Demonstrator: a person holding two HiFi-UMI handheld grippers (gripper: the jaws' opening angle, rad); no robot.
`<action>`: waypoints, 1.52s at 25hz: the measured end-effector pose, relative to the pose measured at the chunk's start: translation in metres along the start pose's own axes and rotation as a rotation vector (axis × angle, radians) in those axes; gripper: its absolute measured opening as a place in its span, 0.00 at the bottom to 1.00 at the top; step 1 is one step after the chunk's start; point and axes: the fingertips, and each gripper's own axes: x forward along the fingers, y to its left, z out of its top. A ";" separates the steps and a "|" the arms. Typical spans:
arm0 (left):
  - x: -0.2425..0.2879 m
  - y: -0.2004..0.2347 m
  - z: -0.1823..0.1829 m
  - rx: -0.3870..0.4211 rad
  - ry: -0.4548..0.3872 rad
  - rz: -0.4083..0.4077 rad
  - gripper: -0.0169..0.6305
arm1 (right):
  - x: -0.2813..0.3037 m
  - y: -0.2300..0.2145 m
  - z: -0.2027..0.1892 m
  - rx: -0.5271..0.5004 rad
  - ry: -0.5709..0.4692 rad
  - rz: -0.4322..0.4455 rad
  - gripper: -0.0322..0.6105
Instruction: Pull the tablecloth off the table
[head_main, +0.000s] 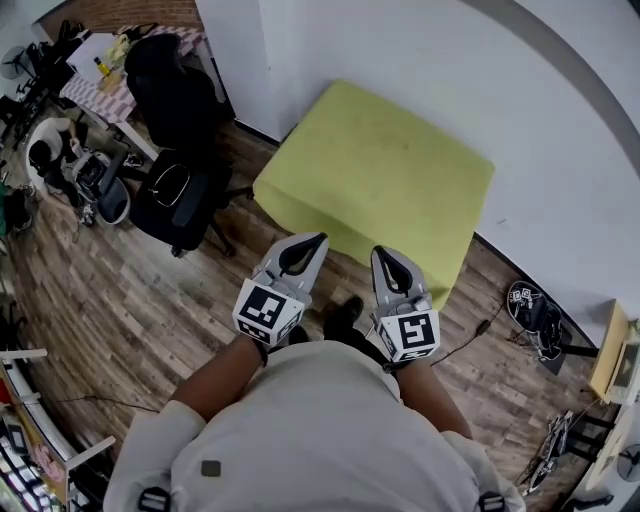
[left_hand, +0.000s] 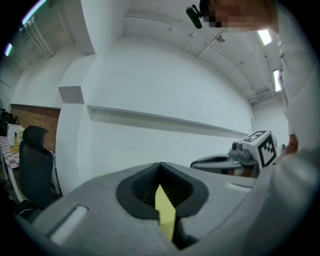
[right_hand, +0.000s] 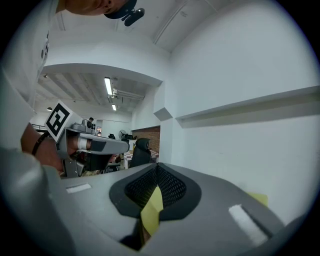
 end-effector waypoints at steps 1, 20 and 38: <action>0.011 0.002 -0.001 -0.001 0.004 0.001 0.03 | 0.005 -0.010 -0.001 0.002 0.000 0.000 0.07; 0.214 -0.018 0.023 0.040 0.018 -0.066 0.03 | 0.024 -0.210 -0.014 0.029 -0.020 -0.090 0.07; 0.351 0.089 -0.010 0.028 0.141 -0.202 0.03 | 0.128 -0.316 -0.074 0.113 0.171 -0.259 0.20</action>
